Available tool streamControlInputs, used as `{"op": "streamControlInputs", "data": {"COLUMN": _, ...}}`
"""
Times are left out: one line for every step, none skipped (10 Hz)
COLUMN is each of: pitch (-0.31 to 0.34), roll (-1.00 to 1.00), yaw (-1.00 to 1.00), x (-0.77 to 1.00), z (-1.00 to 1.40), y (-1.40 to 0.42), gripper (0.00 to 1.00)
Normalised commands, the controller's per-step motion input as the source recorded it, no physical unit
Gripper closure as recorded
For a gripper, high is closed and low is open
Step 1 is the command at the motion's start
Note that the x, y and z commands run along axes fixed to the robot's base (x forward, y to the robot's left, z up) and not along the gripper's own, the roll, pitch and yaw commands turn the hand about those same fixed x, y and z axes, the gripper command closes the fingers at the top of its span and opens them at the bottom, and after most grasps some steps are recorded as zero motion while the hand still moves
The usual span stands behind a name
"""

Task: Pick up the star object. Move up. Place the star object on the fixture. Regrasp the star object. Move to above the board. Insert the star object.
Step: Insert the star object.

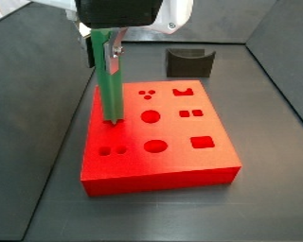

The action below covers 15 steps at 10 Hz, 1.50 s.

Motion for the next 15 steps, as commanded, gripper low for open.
{"op": "streamControlInputs", "data": {"pitch": 0.000, "roll": 0.00, "yaw": -0.15, "x": 0.04, "z": -0.05, "y": 0.01, "gripper": 1.00}}
{"op": "streamControlInputs", "data": {"pitch": 0.000, "roll": 0.00, "yaw": -0.14, "x": 0.02, "z": -0.06, "y": 0.00, "gripper": 1.00}}
{"op": "streamControlInputs", "data": {"pitch": 0.000, "roll": 0.00, "yaw": -0.13, "x": 0.00, "z": -0.06, "y": 0.01, "gripper": 1.00}}
{"op": "streamControlInputs", "data": {"pitch": 0.000, "roll": 0.00, "yaw": -0.14, "x": 0.02, "z": -0.08, "y": 0.01, "gripper": 1.00}}
{"op": "streamControlInputs", "data": {"pitch": 0.000, "roll": 0.00, "yaw": -0.14, "x": 0.03, "z": -0.10, "y": 0.01, "gripper": 1.00}}
{"op": "streamControlInputs", "data": {"pitch": 0.003, "roll": 0.00, "yaw": -0.12, "x": 0.03, "z": -0.11, "y": 0.03, "gripper": 1.00}}
{"op": "streamControlInputs", "data": {"pitch": 0.000, "roll": 0.00, "yaw": -0.13, "x": 0.03, "z": -0.11, "y": 0.02, "gripper": 1.00}}
{"op": "streamControlInputs", "data": {"pitch": 0.000, "roll": 0.00, "yaw": -0.13, "x": 0.02, "z": -0.11, "y": 0.00, "gripper": 1.00}}
{"op": "streamControlInputs", "data": {"pitch": 0.004, "roll": 0.00, "yaw": -0.14, "x": 0.04, "z": -0.09, "y": 0.00, "gripper": 1.00}}
{"op": "streamControlInputs", "data": {"pitch": 0.019, "roll": 0.00, "yaw": -0.15, "x": 0.05, "z": -0.07, "y": 0.00, "gripper": 1.00}}
{"op": "streamControlInputs", "data": {"pitch": 0.056, "roll": 0.00, "yaw": -0.20, "x": 0.07, "z": -0.04, "y": 0.00, "gripper": 1.00}}
{"op": "streamControlInputs", "data": {"pitch": 0.021, "roll": 0.00, "yaw": -0.19, "x": 0.08, "z": 0.00, "y": 0.00, "gripper": 1.00}}
{"op": "streamControlInputs", "data": {"pitch": 0.011, "roll": 0.00, "yaw": -0.19, "x": 0.04, "z": 0.00, "y": 0.00, "gripper": 1.00}}
{"op": "streamControlInputs", "data": {"pitch": 0.000, "roll": 0.00, "yaw": -0.17, "x": 0.04, "z": 0.00, "y": 0.00, "gripper": 1.00}}
{"op": "streamControlInputs", "data": {"pitch": 0.000, "roll": 0.00, "yaw": -0.16, "x": 0.05, "z": 0.00, "y": 0.00, "gripper": 1.00}}
